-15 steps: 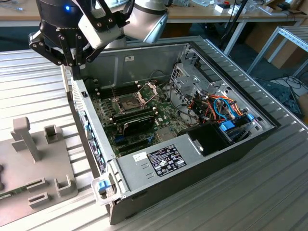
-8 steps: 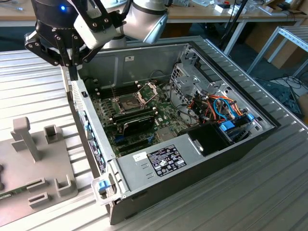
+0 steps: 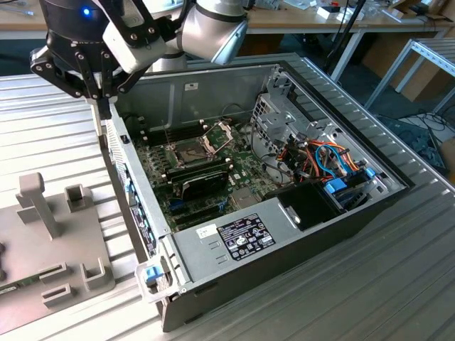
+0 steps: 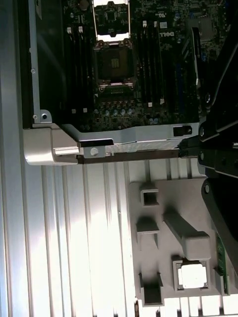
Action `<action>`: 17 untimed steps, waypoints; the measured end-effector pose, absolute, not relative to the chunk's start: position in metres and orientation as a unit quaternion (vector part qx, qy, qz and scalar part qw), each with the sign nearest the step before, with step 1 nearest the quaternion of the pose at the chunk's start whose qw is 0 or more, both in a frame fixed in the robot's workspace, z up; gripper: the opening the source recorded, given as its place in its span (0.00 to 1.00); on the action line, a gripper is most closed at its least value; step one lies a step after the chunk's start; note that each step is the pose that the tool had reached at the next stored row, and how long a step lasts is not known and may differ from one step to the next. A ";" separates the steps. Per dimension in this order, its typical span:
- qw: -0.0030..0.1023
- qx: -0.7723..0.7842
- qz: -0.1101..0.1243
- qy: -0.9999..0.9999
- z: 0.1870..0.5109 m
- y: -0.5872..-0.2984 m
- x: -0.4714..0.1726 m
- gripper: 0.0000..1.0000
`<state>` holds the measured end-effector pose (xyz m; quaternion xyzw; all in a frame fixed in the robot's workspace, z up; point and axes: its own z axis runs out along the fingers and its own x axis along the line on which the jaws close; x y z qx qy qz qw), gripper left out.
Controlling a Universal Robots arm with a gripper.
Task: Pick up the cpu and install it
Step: 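Reach for the cpu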
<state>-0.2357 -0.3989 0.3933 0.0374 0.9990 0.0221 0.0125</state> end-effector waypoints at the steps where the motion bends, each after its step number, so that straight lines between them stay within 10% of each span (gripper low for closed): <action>1: 0.013 0.037 0.022 0.999 0.393 -0.399 -0.236 0.11; 17: 0.012 0.037 0.022 0.999 0.393 -0.399 -0.247 0.11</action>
